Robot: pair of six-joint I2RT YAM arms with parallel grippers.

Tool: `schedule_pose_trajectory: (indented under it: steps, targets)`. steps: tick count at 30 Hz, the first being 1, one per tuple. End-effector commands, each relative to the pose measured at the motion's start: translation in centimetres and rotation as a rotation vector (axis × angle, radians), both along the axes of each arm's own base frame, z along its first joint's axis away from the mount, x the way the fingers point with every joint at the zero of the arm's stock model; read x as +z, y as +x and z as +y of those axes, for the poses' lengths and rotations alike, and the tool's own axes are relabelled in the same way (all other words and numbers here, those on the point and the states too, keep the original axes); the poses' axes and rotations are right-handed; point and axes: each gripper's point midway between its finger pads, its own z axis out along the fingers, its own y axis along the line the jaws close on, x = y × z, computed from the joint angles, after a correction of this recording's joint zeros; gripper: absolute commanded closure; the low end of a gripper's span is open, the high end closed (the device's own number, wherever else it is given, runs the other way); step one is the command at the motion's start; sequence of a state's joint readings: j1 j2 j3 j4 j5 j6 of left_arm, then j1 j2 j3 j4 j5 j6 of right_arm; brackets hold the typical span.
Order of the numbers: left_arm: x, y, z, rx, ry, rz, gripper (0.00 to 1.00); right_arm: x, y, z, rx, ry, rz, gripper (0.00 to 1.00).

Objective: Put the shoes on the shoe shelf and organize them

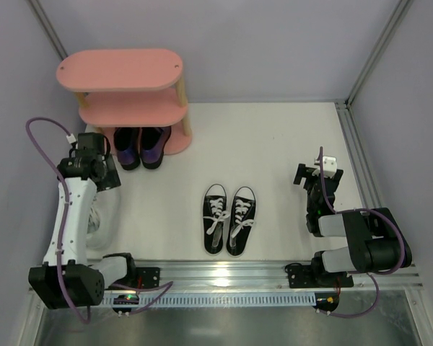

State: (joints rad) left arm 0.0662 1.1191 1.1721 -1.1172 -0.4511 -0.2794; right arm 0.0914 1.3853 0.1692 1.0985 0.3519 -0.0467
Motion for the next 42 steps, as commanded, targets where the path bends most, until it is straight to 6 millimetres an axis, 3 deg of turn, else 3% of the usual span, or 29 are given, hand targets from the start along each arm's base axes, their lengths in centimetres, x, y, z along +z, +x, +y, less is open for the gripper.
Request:
schedule_pose_trajectory:
  steps: [1, 5, 9, 14, 21, 25, 30, 32, 37, 38, 39, 40, 42]
  targets:
    - [0.9, -0.4, 1.5, 0.002, 0.044, 0.077, 0.00, 2.8, 0.8, 0.2, 0.003, 0.030, -0.109, 0.03]
    - [-2.1, -0.3, 1.7, 0.029, -0.079, 0.158, 0.00, 2.7, 0.8, 0.2, 0.003, 0.030, -0.107, 0.03]
    - [-2.5, -0.6, 2.2, 0.068, -0.138, 0.165, 0.00, 2.8, 0.8, 0.1, 0.002, 0.030, -0.109, 0.03]
    - [-1.7, -1.0, 2.5, 0.091, -0.127, 0.151, 0.00, 2.7, 0.8, 0.2, 0.003, 0.030, -0.107, 0.03]
    - [1.1, -1.0, -1.6, 0.045, -0.291, -0.050, 0.00, 2.8, 0.8, 0.2, 0.003, 0.030, -0.109, 0.03]
    - [1.6, -1.3, -4.2, -0.010, -0.368, -0.172, 0.00, 2.8, 0.8, 0.2, 0.005, 0.030, -0.109, 0.03]
    - [3.3, -1.3, -6.1, -0.061, -0.381, -0.286, 0.00, 2.7, 0.8, 0.2, 0.003, 0.030, -0.107, 0.03]
    - [3.0, -1.6, -6.7, -0.075, -0.387, -0.298, 0.00, 2.8, 0.8, 0.2, 0.003, 0.030, -0.109, 0.03]
    - [4.4, -1.6, -5.7, -0.084, -0.205, -0.348, 0.00, 2.7, 0.8, 0.2, 0.003, 0.030, -0.107, 0.03]
    - [4.7, -1.6, -5.6, 0.133, -0.291, -0.430, 0.00, 2.7, 0.8, 0.1, 0.002, 0.030, -0.107, 0.03]
    - [4.7, -2.1, -5.1, 0.162, -0.272, -0.435, 0.00, 2.7, 0.8, 0.2, 0.005, 0.030, -0.107, 0.03]
    - [5.4, -0.6, -5.6, 0.125, -0.297, -0.495, 0.00, 2.7, 0.8, 0.2, 0.005, 0.030, -0.107, 0.03]
    - [4.9, 0.0, -4.9, 0.173, -0.265, -0.486, 0.00, 2.7, 0.9, 0.2, 0.005, 0.030, -0.107, 0.03]
